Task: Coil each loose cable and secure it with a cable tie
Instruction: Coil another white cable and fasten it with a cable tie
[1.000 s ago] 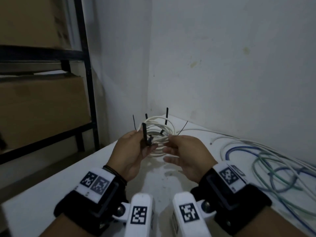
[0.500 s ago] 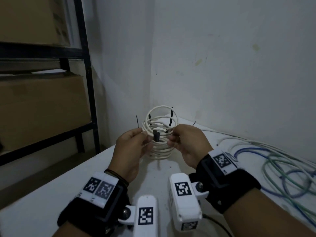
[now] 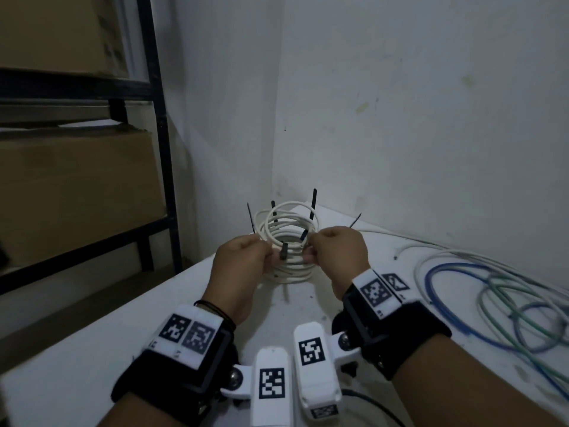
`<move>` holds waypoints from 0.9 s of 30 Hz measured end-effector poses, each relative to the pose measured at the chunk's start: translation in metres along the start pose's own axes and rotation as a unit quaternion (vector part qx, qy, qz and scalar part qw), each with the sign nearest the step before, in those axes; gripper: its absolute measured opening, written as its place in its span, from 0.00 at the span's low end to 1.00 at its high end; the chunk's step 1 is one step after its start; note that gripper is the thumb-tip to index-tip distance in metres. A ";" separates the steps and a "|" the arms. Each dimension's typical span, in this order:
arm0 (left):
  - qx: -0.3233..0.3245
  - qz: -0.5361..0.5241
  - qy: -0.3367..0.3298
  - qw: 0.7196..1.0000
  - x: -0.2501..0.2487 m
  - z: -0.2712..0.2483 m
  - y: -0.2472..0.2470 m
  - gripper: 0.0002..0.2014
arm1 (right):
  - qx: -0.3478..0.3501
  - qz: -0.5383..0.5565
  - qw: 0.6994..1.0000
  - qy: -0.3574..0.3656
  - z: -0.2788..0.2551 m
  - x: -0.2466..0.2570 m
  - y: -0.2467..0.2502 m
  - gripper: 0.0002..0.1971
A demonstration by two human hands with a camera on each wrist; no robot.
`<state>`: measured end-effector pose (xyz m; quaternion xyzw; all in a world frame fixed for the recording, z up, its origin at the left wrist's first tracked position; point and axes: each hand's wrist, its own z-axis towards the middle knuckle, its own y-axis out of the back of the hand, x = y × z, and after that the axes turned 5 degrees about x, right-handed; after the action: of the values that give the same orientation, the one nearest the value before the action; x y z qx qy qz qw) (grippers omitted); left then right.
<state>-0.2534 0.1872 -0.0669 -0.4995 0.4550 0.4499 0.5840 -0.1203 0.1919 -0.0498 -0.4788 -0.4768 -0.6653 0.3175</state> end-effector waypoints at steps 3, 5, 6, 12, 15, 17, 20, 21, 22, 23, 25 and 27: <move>-0.008 0.026 -0.007 1.000 0.001 0.000 0.004 0.10 | -0.023 -0.034 0.999 0.011 -0.003 0.004 -0.001 0.15; -0.022 0.027 -0.003 0.999 0.003 0.000 0.005 0.11 | -0.036 -0.072 0.996 0.029 -0.005 0.004 0.001 0.13; -0.026 0.029 -0.003 0.999 0.003 -0.001 0.004 0.11 | -0.044 -0.087 0.994 0.042 -0.006 0.003 0.002 0.13; -0.039 0.026 0.008 0.999 0.003 -0.001 0.002 0.10 | 0.000 -0.148 0.986 0.079 -0.018 0.003 0.011 0.12; -0.036 0.013 0.005 0.999 0.001 -0.004 0.001 0.10 | -0.007 -0.115 0.991 0.064 -0.015 0.005 0.016 0.11; -0.041 0.014 0.003 0.999 0.000 -0.005 0.001 0.10 | -0.005 -0.112 0.992 0.053 -0.016 0.004 0.020 0.09; -0.040 0.020 -0.002 0.999 0.000 -0.006 0.000 0.10 | 0.020 -0.167 0.983 0.070 -0.026 0.002 0.028 0.11; -0.037 0.021 -0.003 0.999 0.000 -0.007 -0.002 0.11 | 0.031 -0.189 0.978 0.079 -0.030 0.001 0.031 0.11; -0.034 0.022 -0.005 0.999 0.000 -0.008 -0.003 0.11 | 0.043 -0.208 0.973 0.088 -0.035 0.000 0.035 0.11; -0.031 0.019 -0.007 0.999 -0.001 -0.009 -0.004 0.11 | 0.056 -0.219 0.970 0.092 -0.040 0.000 0.039 0.11; -0.038 0.011 -0.015 0.999 -0.004 -0.012 -0.002 0.11 | 0.086 -0.223 0.967 0.089 -0.052 0.000 0.051 0.10; -0.059 -0.002 -0.039 0.997 -0.010 -0.017 0.003 0.10 | 0.119 -0.229 0.962 0.093 -0.069 -0.001 0.070 0.13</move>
<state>-0.2601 0.1696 -0.0590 -0.5163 0.4029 0.4942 0.5717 -0.0815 0.1028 -0.0339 -0.2518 -0.6179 -0.7003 0.2536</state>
